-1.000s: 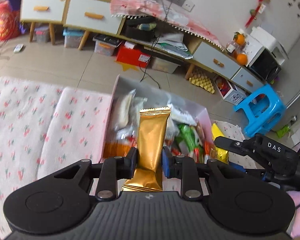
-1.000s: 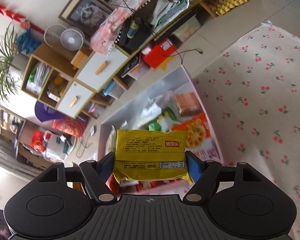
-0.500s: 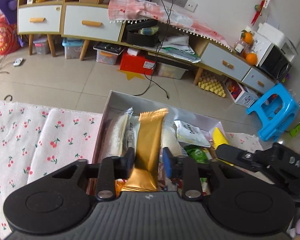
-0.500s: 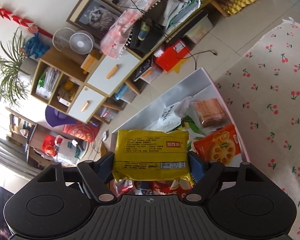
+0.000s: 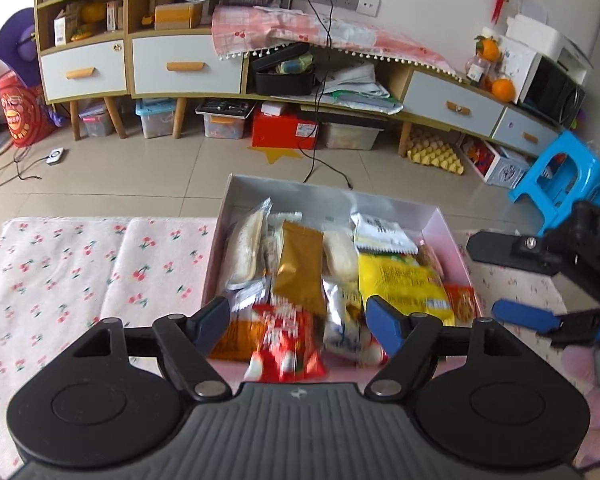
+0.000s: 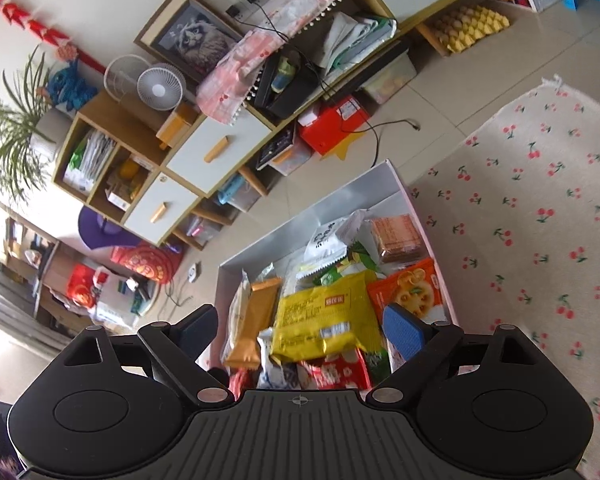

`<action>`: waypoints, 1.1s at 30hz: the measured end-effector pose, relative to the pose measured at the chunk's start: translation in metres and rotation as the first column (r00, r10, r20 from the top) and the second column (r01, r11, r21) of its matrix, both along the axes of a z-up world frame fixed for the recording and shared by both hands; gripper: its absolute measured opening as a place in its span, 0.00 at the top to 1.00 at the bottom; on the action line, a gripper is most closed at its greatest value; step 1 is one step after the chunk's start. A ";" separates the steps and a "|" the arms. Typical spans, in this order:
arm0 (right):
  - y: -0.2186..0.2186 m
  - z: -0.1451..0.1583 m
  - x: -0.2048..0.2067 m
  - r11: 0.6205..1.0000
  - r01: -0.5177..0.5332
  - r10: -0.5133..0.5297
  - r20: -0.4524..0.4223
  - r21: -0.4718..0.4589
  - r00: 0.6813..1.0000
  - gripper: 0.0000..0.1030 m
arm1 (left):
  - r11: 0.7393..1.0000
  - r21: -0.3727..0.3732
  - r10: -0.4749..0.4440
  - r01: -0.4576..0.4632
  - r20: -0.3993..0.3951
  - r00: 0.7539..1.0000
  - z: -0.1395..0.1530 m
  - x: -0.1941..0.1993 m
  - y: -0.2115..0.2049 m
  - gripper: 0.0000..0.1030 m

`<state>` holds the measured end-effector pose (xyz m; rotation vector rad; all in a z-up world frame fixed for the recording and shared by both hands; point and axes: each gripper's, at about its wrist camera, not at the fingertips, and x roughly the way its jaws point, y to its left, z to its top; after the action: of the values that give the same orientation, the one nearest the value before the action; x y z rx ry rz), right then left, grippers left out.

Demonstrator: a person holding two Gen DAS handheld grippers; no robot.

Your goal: Organize snacks

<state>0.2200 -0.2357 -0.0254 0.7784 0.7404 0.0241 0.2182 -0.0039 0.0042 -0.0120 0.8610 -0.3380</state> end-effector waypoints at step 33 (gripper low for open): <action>0.074 0.019 -0.146 0.853 -0.194 0.139 -0.148 -0.485 0.979 0.08 | 0.988 0.101 0.119 -0.118 -0.009 0.993 0.005 -0.124 0.027 0.01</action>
<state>0.0739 -0.1612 -0.0061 0.2185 0.8690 -0.0516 0.0942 0.0235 0.0088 0.0268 0.8876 -0.1832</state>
